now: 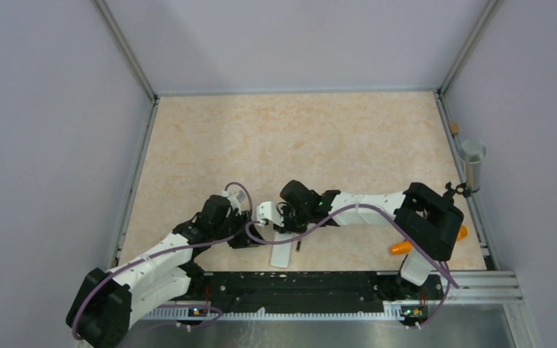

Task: Load the batteries into the remote control

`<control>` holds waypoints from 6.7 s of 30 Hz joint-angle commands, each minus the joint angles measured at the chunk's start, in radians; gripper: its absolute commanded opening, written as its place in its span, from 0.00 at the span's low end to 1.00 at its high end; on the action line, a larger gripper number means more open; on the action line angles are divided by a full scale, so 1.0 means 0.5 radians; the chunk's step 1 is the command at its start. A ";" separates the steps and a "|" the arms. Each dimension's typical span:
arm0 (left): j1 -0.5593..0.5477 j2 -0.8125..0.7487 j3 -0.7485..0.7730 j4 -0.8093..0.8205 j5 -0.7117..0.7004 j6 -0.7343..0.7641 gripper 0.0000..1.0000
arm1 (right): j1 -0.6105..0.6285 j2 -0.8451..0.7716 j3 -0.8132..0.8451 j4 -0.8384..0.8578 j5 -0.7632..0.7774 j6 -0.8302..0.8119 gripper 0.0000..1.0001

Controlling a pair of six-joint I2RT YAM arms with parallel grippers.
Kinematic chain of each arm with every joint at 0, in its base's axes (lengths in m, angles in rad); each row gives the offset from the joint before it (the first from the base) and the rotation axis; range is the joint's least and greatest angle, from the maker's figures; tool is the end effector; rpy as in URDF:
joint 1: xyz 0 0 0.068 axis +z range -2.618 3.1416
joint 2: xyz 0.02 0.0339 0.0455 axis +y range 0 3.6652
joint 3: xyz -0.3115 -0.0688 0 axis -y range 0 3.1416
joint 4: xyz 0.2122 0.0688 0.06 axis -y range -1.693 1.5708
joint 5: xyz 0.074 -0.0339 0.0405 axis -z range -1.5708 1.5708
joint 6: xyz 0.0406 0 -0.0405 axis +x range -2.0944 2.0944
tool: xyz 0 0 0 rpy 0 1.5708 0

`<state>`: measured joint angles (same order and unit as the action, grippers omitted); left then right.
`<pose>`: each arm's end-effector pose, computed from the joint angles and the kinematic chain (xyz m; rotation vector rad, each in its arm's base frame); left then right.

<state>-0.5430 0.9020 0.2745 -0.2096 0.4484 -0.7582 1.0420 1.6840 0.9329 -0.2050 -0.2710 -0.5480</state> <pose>0.0833 -0.0708 0.1997 -0.0529 2.6204 -1.0814 0.1503 0.2787 0.2296 -1.9045 1.7131 0.5369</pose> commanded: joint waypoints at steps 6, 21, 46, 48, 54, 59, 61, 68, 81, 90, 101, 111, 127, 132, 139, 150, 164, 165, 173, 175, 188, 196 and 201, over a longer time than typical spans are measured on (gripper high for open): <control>0.021 0.001 0.010 0.063 0.021 0.039 0.37 | -0.018 0.093 0.133 -0.083 -0.116 -0.069 0.18; 0.036 0.013 0.001 0.073 0.048 0.061 0.37 | -0.023 0.363 0.210 -0.446 -0.227 -0.102 0.09; 0.053 0.055 0.015 0.094 0.068 0.064 0.37 | -0.045 -0.143 0.224 -0.333 -0.130 -0.031 0.00; 0.054 0.054 0.016 0.094 0.067 0.061 0.37 | -0.044 -0.156 0.204 -0.307 -0.115 -0.013 0.00; 0.058 0.076 0.049 0.108 0.117 0.053 0.37 | -0.045 -0.277 0.134 -0.258 -0.124 0.087 0.00; 0.070 0.059 0.057 0.277 0.342 -0.051 0.38 | -0.036 -0.426 0.004 -0.154 -0.208 0.225 0.00; 0.080 0.064 0.058 0.356 0.421 -0.100 0.39 | -0.023 -0.479 -0.048 -0.104 -0.222 0.260 0.00; 0.161 0.182 0.062 0.739 0.742 -0.265 0.39 | 0.039 -0.640 -0.160 0.063 -0.263 0.366 0.00; 0.171 0.220 0.055 0.999 0.861 -0.456 0.37 | 0.103 -0.677 -0.218 0.230 -0.265 0.447 0.00; 0.170 0.237 0.019 1.062 0.872 -0.498 0.33 | 0.103 -0.697 -0.230 0.284 -0.217 0.463 0.00; 0.170 0.260 0.031 1.074 0.901 -0.493 0.28 | 0.102 -0.728 -0.240 0.304 -0.102 0.487 0.00; 0.169 0.254 0.031 1.095 0.910 -0.495 0.00 | 0.103 -0.765 -0.261 0.317 -0.014 0.514 0.07; 0.176 0.170 -0.055 1.366 0.978 -0.622 0.00 | 0.103 -1.139 -0.614 0.641 -0.077 0.532 0.34; 0.175 0.178 -0.063 1.418 1.015 -0.640 0.00 | 0.103 -1.135 -0.614 0.685 -0.067 0.507 0.31; 0.176 0.199 -0.073 1.489 1.055 -0.673 0.00 | 0.105 -1.117 -0.614 0.696 -0.056 0.499 0.23; 0.175 0.210 -0.092 1.535 1.052 -0.699 0.00 | 0.104 -1.126 -0.605 0.665 -0.106 0.477 0.00; 0.184 -0.030 0.117 0.270 0.255 0.026 0.77 | 0.102 -0.981 -0.356 -0.033 0.351 0.428 0.00; 0.184 -0.017 0.107 0.269 0.245 0.032 0.76 | 0.103 -0.956 -0.337 -0.070 0.373 0.421 0.00; 0.178 0.104 -0.008 0.276 0.351 0.040 0.73 | 0.052 -0.813 -0.224 -0.216 0.450 0.389 0.00; 0.171 0.126 0.009 0.191 0.370 0.081 0.74 | 0.039 -0.784 -0.208 -0.241 0.447 0.384 0.00; -0.141 0.368 0.045 0.296 0.404 -0.005 0.69 | -0.034 -0.526 -0.065 -0.291 0.373 0.367 0.00; -0.282 0.475 0.077 0.489 0.364 -0.093 0.65 | -0.043 -0.477 -0.053 -0.277 0.331 0.375 0.00; -0.355 0.570 0.139 0.553 0.349 -0.108 0.64 | -0.043 -0.453 -0.057 -0.251 0.313 0.381 0.00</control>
<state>-0.6949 1.1576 0.2947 -0.0059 0.6373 -0.8028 1.0298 1.4498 0.8532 -0.3603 -0.0910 -0.3561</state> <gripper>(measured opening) 0.644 0.032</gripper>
